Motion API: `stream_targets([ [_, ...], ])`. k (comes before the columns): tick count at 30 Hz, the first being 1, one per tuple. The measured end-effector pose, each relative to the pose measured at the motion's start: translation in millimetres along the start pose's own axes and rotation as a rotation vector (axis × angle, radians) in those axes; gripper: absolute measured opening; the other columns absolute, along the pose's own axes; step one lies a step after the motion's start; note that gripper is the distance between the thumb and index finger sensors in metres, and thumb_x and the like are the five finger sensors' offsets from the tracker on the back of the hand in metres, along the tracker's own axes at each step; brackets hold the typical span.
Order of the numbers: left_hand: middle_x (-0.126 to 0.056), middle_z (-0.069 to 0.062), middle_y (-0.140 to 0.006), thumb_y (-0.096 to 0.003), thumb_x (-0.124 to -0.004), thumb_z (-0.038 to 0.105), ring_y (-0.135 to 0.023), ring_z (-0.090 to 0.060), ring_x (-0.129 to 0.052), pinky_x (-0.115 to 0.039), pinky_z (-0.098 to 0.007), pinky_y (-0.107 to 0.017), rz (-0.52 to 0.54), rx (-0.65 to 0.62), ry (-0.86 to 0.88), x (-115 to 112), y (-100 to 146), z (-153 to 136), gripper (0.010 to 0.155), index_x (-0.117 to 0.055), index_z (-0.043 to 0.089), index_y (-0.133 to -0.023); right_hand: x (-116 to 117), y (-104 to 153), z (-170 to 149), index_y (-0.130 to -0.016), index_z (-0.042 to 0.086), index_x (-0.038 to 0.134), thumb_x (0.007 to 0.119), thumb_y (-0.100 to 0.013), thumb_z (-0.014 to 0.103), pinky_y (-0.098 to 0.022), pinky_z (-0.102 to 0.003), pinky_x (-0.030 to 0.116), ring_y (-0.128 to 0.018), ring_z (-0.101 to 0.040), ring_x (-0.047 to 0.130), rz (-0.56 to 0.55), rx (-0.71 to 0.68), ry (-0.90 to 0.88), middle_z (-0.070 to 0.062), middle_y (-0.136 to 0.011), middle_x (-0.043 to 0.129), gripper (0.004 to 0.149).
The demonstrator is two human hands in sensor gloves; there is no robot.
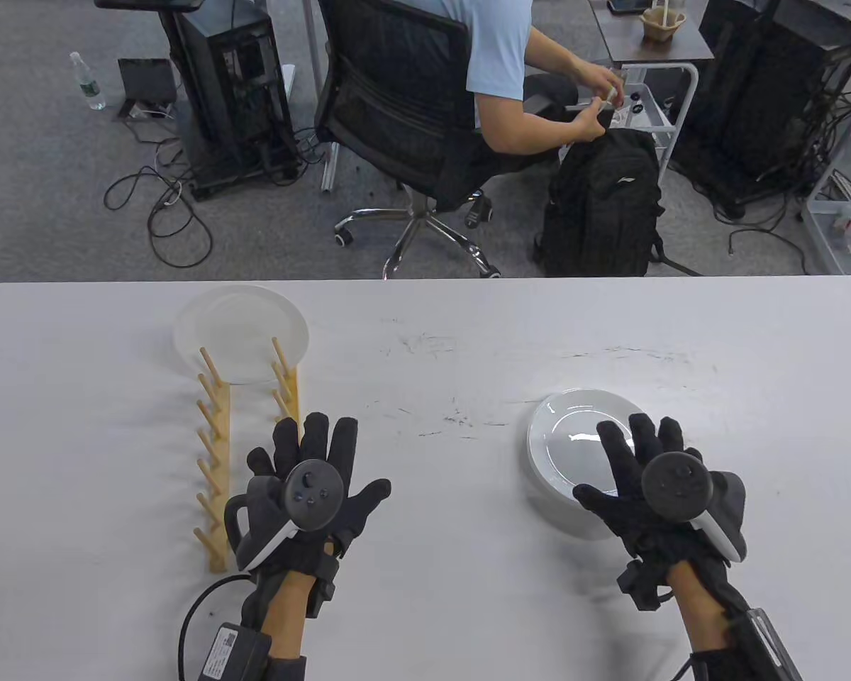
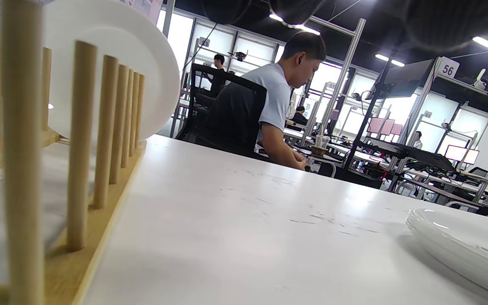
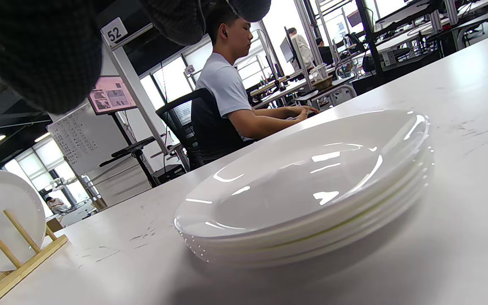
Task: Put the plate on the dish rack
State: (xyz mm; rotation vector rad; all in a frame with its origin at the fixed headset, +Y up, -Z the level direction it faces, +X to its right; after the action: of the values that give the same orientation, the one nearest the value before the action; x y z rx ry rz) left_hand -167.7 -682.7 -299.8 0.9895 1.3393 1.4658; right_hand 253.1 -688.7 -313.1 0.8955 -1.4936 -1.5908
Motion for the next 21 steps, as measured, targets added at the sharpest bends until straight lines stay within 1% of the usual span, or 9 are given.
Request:
stream_targets([
  [4,-0.025,-0.008,-0.125,-0.0461,-0.065,0.075,-0.114,-0.054,-0.018,-0.024,-0.079,-0.073,-0.005,0.002,0.002,-0.8,-0.2,0.0,0.09,-0.032,0.033,-0.119,0.4,-0.6,-0.6,-0.112,0.024,0.033,0.076,-0.046,0.055,-0.067,-0.077,0.007,-0.103,-0.053,-0.001,0.009,0.004,-0.005,-0.016,-0.119,0.011,0.085],
  [12,-0.025,-0.009,-0.125,-0.0457,-0.064,0.075,-0.114,-0.054,-0.017,-0.023,-0.079,-0.073,-0.019,0.001,0.01,-1.7,-1.5,2.0,0.091,-0.032,0.032,-0.119,5.1,-3.6,-3.3,-0.112,0.024,0.031,0.075,-0.047,0.054,-0.066,-0.076,0.005,-0.102,-0.053,-0.004,0.061,0.028,-0.021,-0.016,-0.119,0.009,0.085],
  [21,-0.027,-0.01,-0.124,-0.046,-0.063,0.074,-0.113,-0.054,-0.018,-0.023,-0.079,-0.072,-0.035,0.006,0.011,-3.6,-2.7,2.3,0.09,-0.033,0.031,-0.119,8.3,-5.4,-1.9,-0.112,0.023,0.029,0.074,-0.048,0.053,-0.065,-0.076,0.004,-0.1,-0.054,-0.005,0.109,0.018,-0.021,-0.016,-0.118,0.006,0.084],
])
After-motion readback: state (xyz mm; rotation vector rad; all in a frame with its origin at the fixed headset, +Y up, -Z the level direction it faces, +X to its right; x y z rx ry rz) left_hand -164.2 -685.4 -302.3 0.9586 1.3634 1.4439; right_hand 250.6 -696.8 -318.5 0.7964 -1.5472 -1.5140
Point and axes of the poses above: the tracker on the back of each hand, its own z axis roughly to the thumb side, its own y axis roughly from the fingertips to the wrist, x = y × z, the point moved 1 cm from there along -y, roughly from the wrist to the fingertips
